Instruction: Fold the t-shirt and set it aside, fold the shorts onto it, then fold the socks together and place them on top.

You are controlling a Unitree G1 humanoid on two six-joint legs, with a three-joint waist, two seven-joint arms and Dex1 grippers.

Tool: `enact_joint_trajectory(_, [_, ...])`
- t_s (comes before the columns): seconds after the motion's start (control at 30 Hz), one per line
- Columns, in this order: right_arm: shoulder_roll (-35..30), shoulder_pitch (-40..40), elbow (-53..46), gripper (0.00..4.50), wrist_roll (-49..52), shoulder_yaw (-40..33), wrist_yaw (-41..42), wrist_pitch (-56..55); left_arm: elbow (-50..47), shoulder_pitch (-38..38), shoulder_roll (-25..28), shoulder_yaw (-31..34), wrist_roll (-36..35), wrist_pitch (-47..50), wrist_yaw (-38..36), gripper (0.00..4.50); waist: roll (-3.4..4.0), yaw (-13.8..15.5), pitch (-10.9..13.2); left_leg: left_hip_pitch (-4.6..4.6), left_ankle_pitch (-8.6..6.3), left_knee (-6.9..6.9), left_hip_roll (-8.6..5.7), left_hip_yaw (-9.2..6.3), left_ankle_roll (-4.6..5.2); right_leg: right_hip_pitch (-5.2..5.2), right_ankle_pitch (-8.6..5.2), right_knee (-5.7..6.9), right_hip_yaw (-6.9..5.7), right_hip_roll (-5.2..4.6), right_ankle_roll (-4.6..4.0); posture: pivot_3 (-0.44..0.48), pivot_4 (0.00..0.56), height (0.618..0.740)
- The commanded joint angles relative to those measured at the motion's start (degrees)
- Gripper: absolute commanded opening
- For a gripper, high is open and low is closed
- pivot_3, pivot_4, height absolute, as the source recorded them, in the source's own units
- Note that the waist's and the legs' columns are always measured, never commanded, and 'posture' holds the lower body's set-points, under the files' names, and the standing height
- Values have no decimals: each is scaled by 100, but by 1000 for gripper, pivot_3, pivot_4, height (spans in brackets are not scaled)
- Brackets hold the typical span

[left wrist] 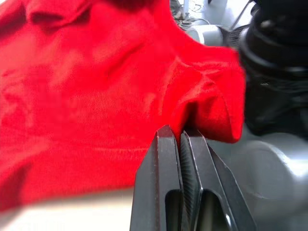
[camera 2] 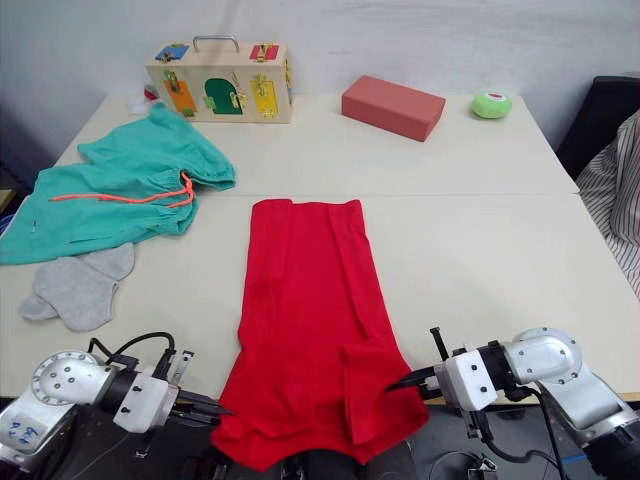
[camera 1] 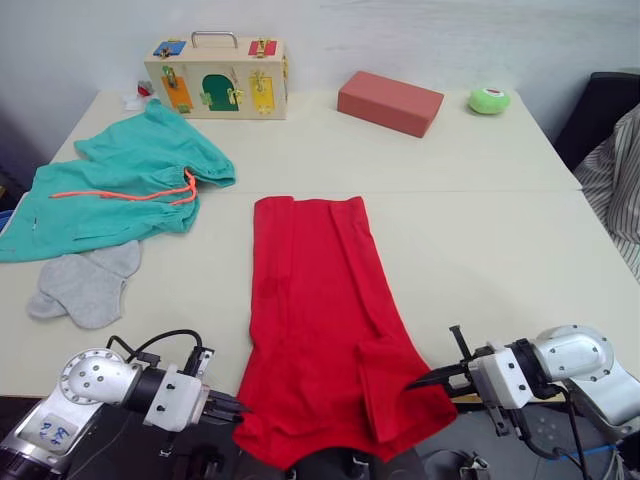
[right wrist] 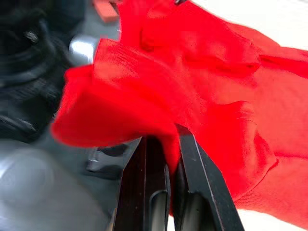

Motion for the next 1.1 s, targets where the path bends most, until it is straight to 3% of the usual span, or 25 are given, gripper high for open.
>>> enact_joint_trajectory(0.03, [-166,-29,-595,0,645,-358,-29,971,-584,360,335,462,-587,970,44,57,-2,0,2,0,0,0,0,0,0,0,0,0,0,0,0,0,150,740])
enact_joint_trajectory(0.17, [-25,-681,-741,0,1530,-575,-405,2693,-897,193,424,818,-1889,3047,572,57,2,-11,10,-4,0,1,2,-2,0,-3,-1,-1,3,0,-1,0,150,740])
enact_joint_trajectory(0.43, [1365,-3079,884,0,1532,-624,-991,4283,411,-2099,-489,1277,-3055,5339,1763,57,2,-2,17,-41,27,10,0,-13,-41,-27,-1,11,-14,4,-3,0,150,740])
enact_joint_trajectory(0.6, [2462,-4442,3016,0,65,-313,-1549,3550,1967,-3661,-1050,1049,-2305,6023,2631,57,-1,-25,16,-68,53,20,-19,-8,-38,-46,2,27,-17,8,3,0,150,740])
enact_joint_trajectory(0.77, [3450,-5525,5153,0,-693,-596,-2601,3117,3236,-4922,-1713,968,-1801,6252,2870,57,-4,-46,17,-92,69,18,-26,-4,-34,-64,10,45,-13,11,17,0,150,740])
enact_joint_trajectory(0.93, [3978,-6195,6504,0,-966,-922,-2987,2711,4261,-5722,-2077,796,-1091,6045,2914,57,-4,-62,17,-149,76,24,-31,1,-30,-117,13,49,-15,27,22,0,150,740])
enact_joint_trajectory(1.1, [4278,-6595,7261,0,-1322,-1081,-3364,2490,4874,-5992,-2329,984,-637,5543,3139,57,-4,-119,17,-152,80,26,-32,1,-26,-119,16,50,-12,28,27,0,150,740])
